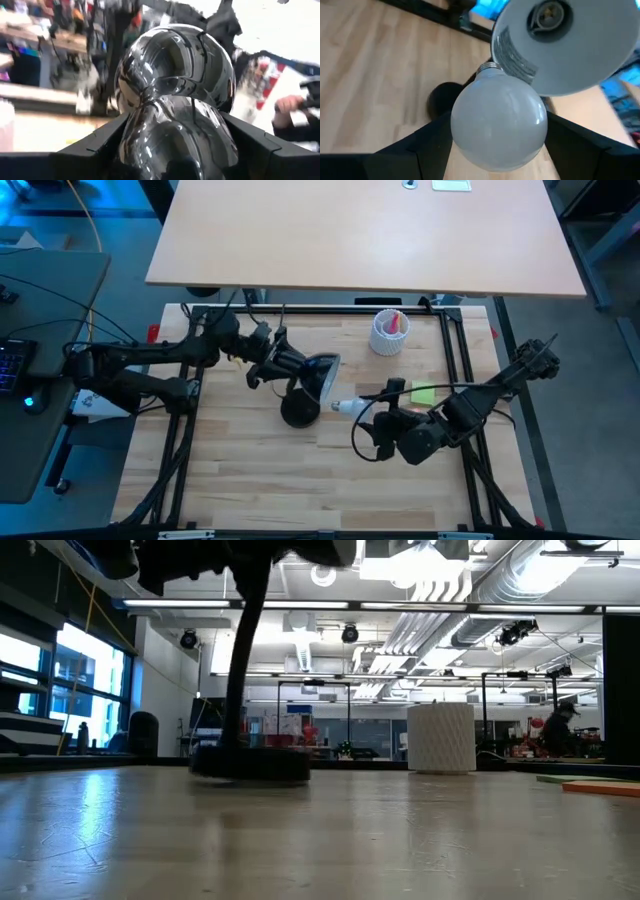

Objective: Screw lightbulb
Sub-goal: Insert the lightbulb into the desk lamp

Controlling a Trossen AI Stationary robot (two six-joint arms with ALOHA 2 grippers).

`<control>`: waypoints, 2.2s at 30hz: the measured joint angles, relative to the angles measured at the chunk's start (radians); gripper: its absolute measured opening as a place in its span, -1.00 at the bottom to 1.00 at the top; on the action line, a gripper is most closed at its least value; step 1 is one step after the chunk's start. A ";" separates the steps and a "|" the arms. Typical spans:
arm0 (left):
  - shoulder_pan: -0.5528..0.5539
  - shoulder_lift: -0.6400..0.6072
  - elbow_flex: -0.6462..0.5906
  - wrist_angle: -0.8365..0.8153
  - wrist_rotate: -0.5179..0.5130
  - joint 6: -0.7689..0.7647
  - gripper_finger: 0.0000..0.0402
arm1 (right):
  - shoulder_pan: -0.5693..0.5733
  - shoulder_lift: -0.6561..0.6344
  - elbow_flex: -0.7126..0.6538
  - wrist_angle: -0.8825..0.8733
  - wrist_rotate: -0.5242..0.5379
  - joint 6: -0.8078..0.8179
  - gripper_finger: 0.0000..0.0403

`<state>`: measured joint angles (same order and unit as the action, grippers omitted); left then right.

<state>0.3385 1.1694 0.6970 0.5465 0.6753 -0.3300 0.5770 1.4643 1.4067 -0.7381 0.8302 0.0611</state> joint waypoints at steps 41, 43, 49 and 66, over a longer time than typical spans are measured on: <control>0.176 0.354 0.123 0.347 0.564 -0.167 0.32 | -0.204 0.151 -0.185 0.852 0.184 -0.408 0.40; 0.176 0.354 0.123 0.347 0.553 -0.168 0.32 | -0.214 0.159 -0.185 0.855 0.185 -0.442 0.40; 0.176 0.355 0.123 0.347 0.518 -0.174 0.33 | -0.241 0.161 -0.185 0.863 0.213 -0.520 0.40; 0.168 0.354 0.122 0.314 0.401 -0.164 0.33 | -0.290 0.161 -0.185 0.889 0.210 -0.766 0.40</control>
<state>0.5064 1.5230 0.8192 0.8608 1.0768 -0.4941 0.2867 1.6249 1.2221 0.1510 1.0399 -0.7046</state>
